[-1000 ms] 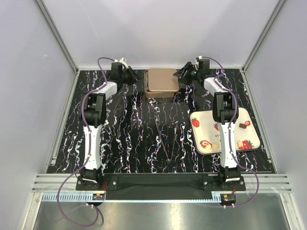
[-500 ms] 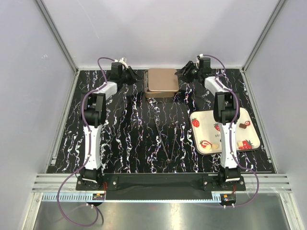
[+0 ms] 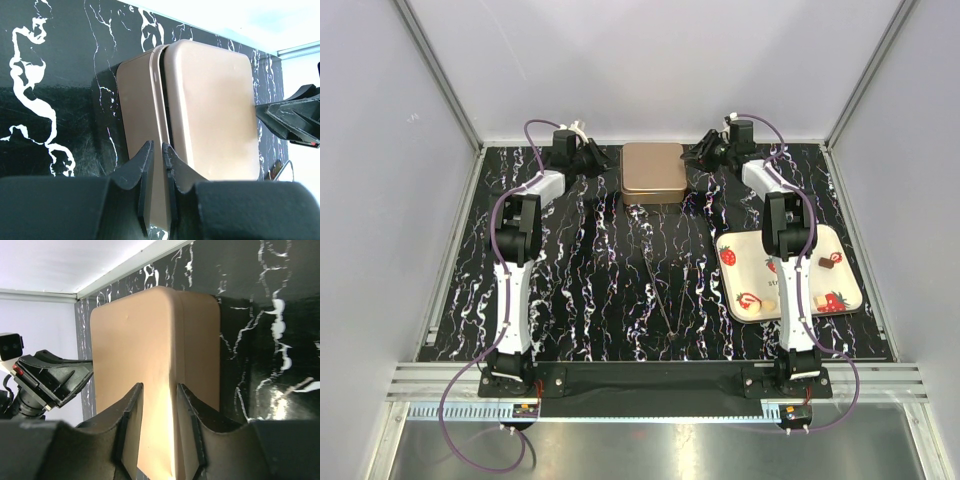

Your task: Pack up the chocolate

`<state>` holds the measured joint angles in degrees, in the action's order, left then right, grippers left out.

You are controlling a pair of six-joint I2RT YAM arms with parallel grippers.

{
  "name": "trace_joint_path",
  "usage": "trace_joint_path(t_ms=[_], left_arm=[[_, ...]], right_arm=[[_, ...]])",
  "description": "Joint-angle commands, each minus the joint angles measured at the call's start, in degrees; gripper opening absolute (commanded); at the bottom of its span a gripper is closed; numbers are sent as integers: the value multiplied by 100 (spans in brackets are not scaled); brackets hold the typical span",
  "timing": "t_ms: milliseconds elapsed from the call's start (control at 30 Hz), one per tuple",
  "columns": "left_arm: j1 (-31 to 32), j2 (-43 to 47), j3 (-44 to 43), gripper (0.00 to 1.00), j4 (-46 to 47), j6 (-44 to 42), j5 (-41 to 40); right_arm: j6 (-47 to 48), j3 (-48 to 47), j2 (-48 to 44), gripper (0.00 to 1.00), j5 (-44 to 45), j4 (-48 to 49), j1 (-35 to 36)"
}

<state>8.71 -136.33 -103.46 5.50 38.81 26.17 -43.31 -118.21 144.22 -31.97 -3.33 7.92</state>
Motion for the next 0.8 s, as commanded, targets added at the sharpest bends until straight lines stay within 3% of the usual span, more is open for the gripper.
trace_joint_path(t_ms=[0,333,600,767], left_arm=[[25,125,54,16,118,-84,98],[43,45,28,16,57,-145,73],[-62,466,-7,16,-356,-461,-235],[16,810,19,16,-321,-585,-209]], right_arm=[[33,-316,-149,39,-20,34,174],[24,-413,-26,39,-20,-79,271],[147,-439,-175,38,-20,-185,254],[68,-466,-316,28,-389,16,254]])
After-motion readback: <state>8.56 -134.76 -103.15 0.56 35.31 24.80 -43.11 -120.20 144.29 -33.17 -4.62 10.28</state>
